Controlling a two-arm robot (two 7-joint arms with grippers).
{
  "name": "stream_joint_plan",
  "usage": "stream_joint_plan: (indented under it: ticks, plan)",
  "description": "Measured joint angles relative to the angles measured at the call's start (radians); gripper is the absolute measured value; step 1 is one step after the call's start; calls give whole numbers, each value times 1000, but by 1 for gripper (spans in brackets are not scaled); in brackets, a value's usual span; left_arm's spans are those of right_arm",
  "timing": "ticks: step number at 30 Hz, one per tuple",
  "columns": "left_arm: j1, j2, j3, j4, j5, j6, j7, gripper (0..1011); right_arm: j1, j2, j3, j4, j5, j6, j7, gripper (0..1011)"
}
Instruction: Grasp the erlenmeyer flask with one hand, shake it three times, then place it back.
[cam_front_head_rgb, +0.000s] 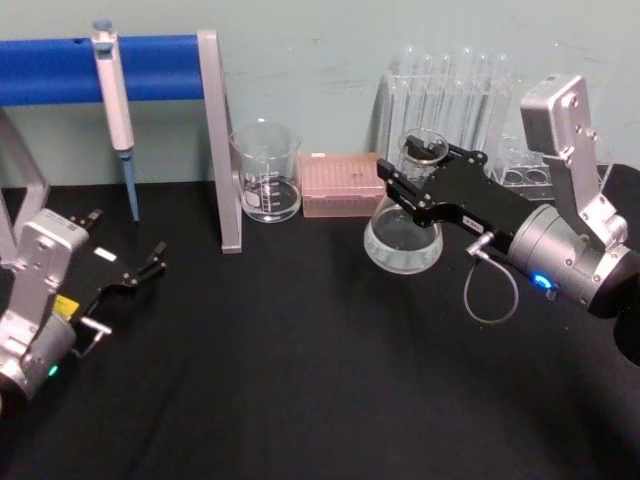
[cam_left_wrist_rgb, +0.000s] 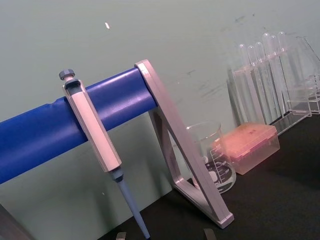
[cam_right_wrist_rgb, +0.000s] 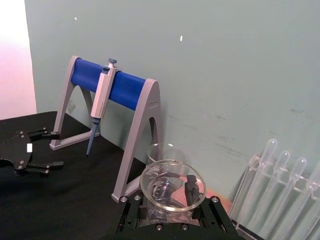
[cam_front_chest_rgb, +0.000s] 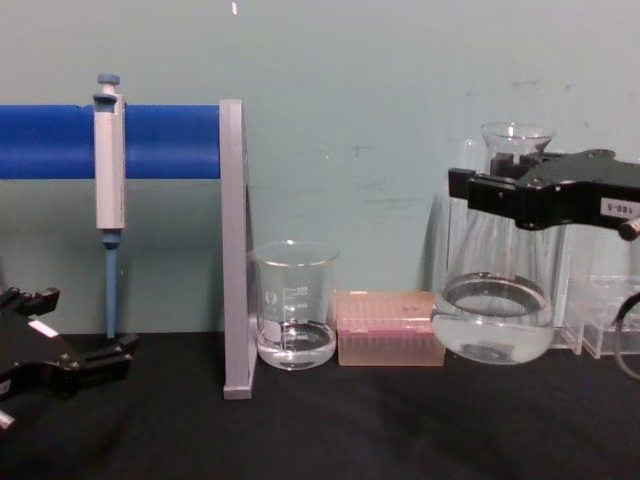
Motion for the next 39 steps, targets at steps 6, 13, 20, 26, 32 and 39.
stream_joint_plan:
  ticks: [6, 13, 20, 26, 32, 39]
  plan:
    - [0, 0, 0, 0, 0, 0, 0, 1001, 0, -2, 0, 7, 0, 2, -1, 449]
    - [0, 0, 0, 0, 0, 0, 0, 1001, 2, -7, -6, 15, -1, 5, 0, 449]
    - [0, 0, 0, 0, 0, 0, 0, 1001, 5, -12, -23, 16, 0, 5, 12, 449]
    - [0, 0, 0, 0, 0, 0, 0, 1001, 5, -14, -43, 8, 5, 6, 28, 449]
    - [0, 0, 0, 0, 0, 0, 0, 1001, 0, -11, -74, -7, 9, 8, 54, 449]
    - [0, 0, 0, 0, 0, 0, 0, 1001, -6, 0, -114, -31, 21, 4, 95, 449]
